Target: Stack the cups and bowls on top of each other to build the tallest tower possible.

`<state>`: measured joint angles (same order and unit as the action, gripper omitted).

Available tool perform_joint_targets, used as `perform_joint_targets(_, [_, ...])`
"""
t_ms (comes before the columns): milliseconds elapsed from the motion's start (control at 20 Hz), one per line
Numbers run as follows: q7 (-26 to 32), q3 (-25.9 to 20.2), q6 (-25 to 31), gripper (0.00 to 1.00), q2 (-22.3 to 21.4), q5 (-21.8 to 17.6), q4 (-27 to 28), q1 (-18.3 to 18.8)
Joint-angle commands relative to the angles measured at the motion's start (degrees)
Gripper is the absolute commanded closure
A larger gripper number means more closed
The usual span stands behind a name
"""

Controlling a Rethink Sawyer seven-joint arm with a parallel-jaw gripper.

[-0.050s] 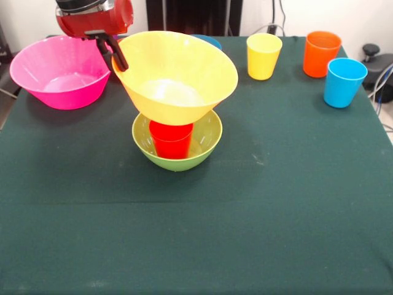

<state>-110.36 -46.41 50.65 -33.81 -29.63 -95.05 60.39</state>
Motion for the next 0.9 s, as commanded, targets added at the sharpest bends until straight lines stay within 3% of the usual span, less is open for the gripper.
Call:
perform_joint_targets(50, [11.47, -0.09, -3.97, 1.00, 4.00, -4.48, 0.28, -1.54])
perform_joint_targets(200, [11.49, 0.05, -3.48, 1.00, 3.80, -4.55, -0.07, -1.57])
perform_joint_targets(250, [11.38, 0.05, -3.40, 0.00, 3.83, -4.52, 0.00, -1.60])
perform_joint_targets(900, [11.72, -0.48, -3.21, 0.00, 4.50, -4.19, -0.10, -1.43])
